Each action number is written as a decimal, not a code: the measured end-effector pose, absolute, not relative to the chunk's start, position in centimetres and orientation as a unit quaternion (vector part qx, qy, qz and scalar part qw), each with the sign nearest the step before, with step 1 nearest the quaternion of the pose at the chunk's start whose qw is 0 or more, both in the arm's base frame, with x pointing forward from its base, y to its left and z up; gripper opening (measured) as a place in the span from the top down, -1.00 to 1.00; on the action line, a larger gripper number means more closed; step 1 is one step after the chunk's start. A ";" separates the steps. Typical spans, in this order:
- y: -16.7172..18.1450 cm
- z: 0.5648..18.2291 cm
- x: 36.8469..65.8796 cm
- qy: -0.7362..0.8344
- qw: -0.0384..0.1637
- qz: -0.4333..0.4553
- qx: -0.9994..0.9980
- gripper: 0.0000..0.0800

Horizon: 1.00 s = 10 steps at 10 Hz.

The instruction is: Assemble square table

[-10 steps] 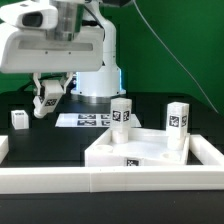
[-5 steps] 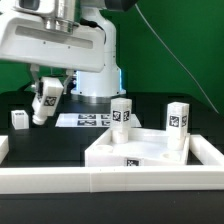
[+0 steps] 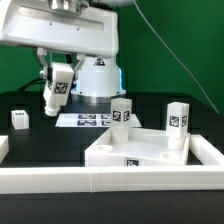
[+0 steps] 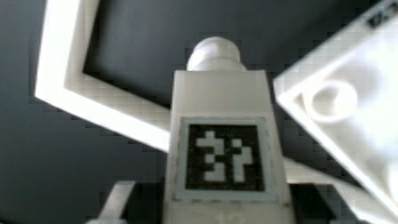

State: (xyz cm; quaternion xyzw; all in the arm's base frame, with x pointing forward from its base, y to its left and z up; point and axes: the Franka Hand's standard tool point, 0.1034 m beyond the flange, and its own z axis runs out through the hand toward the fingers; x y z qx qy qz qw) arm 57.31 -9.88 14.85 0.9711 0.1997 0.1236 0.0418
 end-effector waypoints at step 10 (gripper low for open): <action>-4.6 15.3 60.2 0.081 -0.014 0.129 0.988 0.27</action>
Offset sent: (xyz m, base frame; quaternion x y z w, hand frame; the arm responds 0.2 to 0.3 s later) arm 0.0000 0.0000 0.0000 0.0000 0.0000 0.0000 1.0000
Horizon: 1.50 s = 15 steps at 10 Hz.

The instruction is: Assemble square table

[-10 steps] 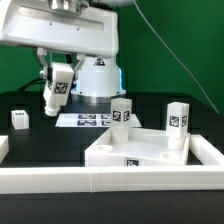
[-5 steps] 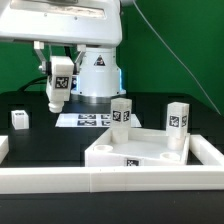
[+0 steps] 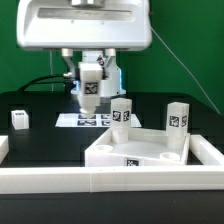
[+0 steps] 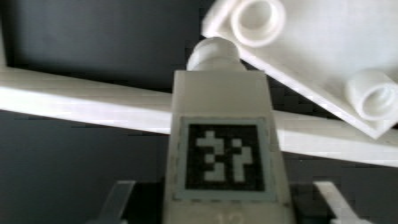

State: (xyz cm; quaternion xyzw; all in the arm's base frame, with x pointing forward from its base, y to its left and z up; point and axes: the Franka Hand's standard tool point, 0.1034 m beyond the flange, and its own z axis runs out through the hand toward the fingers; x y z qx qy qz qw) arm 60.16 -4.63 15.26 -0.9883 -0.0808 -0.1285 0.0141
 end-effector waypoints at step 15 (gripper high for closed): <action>2.9 12.4 61.4 0.004 0.014 -0.182 -0.983 0.27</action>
Offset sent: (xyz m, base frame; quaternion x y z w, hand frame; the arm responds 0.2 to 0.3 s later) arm 0.0000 0.0000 0.0000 0.0000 0.0000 0.0000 1.0000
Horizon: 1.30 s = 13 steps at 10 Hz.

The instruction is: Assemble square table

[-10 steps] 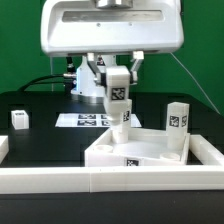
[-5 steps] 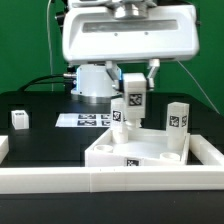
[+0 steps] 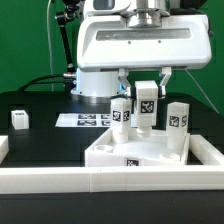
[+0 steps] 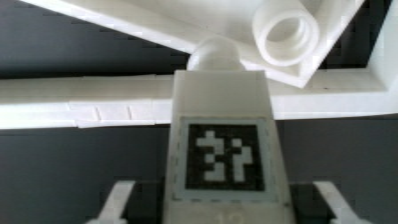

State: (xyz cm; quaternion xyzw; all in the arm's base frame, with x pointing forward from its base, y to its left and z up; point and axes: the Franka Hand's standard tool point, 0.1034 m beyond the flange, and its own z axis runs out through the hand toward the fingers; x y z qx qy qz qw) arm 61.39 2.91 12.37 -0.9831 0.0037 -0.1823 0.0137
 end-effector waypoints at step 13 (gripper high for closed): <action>4.9 10.5 61.6 -0.008 -0.006 -0.234 -0.972 0.27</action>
Offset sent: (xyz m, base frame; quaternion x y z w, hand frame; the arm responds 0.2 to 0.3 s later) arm 0.0018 0.0275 -0.0099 0.0159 0.0254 0.0529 0.9982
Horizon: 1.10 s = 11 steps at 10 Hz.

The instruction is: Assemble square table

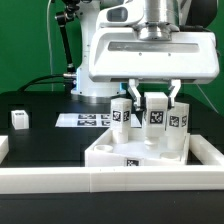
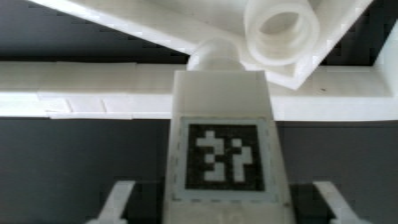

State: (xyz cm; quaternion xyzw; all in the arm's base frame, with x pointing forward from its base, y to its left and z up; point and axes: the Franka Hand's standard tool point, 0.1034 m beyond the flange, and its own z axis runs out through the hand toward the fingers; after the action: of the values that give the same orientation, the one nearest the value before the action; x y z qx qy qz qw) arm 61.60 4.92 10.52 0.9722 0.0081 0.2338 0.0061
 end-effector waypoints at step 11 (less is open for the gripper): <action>7.0 10.0 61.9 0.012 0.003 0.246 0.969 0.27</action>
Offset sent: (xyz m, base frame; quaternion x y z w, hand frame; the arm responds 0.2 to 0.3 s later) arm 0.0081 0.0046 0.0001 -0.0084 0.0250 -0.0242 0.9994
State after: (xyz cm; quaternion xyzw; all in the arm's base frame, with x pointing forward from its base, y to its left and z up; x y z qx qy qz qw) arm 61.89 7.03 9.99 0.9692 0.0124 0.2458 0.0031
